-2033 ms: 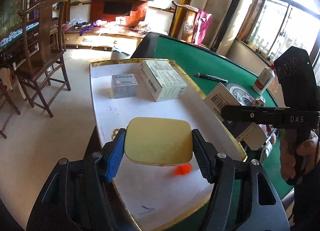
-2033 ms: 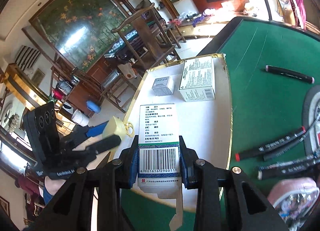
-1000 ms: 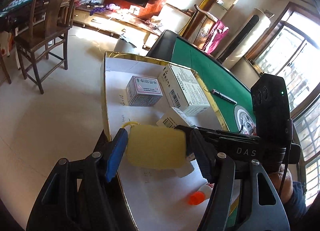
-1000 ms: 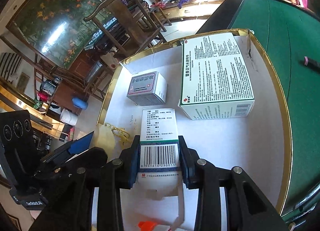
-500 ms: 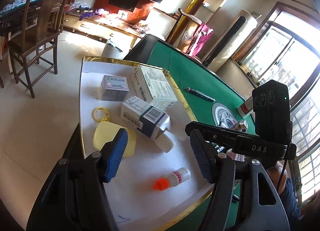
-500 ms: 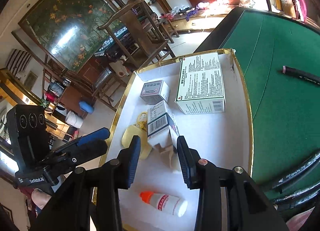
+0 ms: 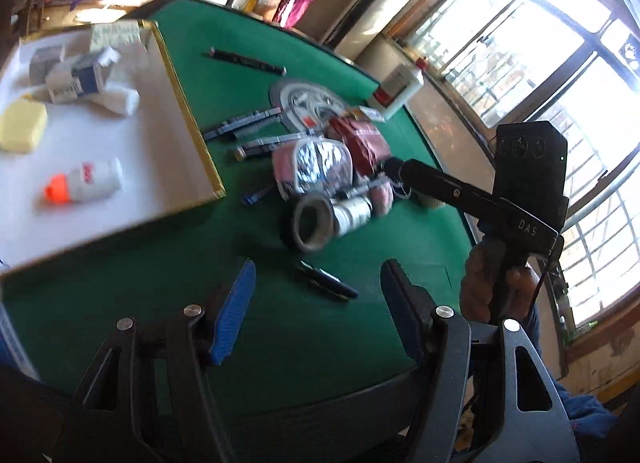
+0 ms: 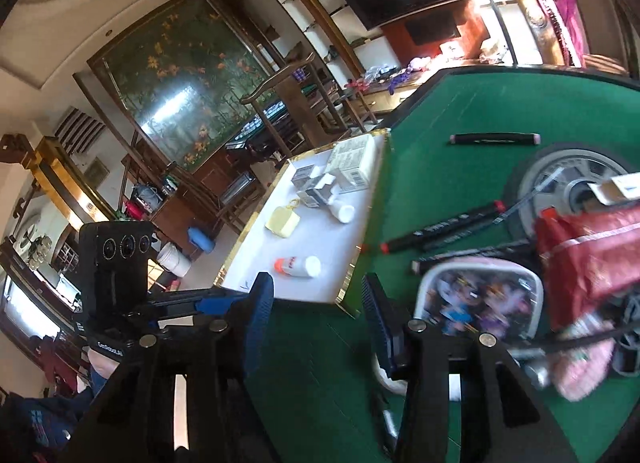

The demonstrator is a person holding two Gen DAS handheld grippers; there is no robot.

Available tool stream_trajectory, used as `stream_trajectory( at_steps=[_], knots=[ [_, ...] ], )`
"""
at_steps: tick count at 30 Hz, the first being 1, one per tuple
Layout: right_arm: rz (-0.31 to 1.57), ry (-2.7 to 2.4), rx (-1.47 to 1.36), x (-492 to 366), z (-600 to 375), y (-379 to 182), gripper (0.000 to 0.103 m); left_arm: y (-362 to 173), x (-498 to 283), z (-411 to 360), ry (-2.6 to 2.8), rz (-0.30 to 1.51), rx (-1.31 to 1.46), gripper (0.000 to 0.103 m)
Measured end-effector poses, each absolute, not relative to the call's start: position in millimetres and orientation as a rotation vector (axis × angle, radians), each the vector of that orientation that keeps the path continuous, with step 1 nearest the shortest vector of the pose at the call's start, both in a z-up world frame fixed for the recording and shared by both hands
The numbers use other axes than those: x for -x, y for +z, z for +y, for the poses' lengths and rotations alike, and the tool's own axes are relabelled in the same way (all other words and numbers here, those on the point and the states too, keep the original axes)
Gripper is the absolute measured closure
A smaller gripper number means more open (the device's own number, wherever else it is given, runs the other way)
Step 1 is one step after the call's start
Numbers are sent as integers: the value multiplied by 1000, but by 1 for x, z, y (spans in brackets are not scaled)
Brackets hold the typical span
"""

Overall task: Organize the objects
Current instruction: 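Grasp a black marker with left tool while right tool grasps white pill bottle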

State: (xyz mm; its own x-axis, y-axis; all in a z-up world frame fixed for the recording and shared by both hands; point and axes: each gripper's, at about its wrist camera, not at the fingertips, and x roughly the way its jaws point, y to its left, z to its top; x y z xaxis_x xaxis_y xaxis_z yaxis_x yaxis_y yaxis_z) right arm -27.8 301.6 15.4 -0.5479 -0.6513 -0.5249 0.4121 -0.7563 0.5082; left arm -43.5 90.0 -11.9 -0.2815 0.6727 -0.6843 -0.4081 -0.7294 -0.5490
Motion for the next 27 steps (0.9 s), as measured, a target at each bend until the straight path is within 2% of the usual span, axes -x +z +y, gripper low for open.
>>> stream_trajectory(
  at_steps=[5,11,15,16,17,18,23,27],
  knots=[
    [-450,-2380,-949,-4,361,0,57,-29,38,133,2107,-359,1400,38],
    [-527,-2360,-886,-8,385,-2,57,-59,46,164,2155,-344,1583,38],
    [-531,-2329,-881,-11,385,-5,57,-59,45,184,2259,-216,1539,38],
    [-533,-2335,-887,-11,385,-6,57,-59,45,188,2287,-161,1509,41],
    [-538,-2345,-894,-10,387,-8,57,-60,44,192,2317,-81,1480,66],
    [-540,-2346,-900,-12,387,-9,57,-60,41,195,2347,20,1458,77],
    [-541,-2301,-954,-7,386,-20,57,-63,27,181,2301,257,1373,81],
    [-511,-2271,-1021,6,374,-28,57,-65,28,149,2325,295,1371,81]
  ],
)
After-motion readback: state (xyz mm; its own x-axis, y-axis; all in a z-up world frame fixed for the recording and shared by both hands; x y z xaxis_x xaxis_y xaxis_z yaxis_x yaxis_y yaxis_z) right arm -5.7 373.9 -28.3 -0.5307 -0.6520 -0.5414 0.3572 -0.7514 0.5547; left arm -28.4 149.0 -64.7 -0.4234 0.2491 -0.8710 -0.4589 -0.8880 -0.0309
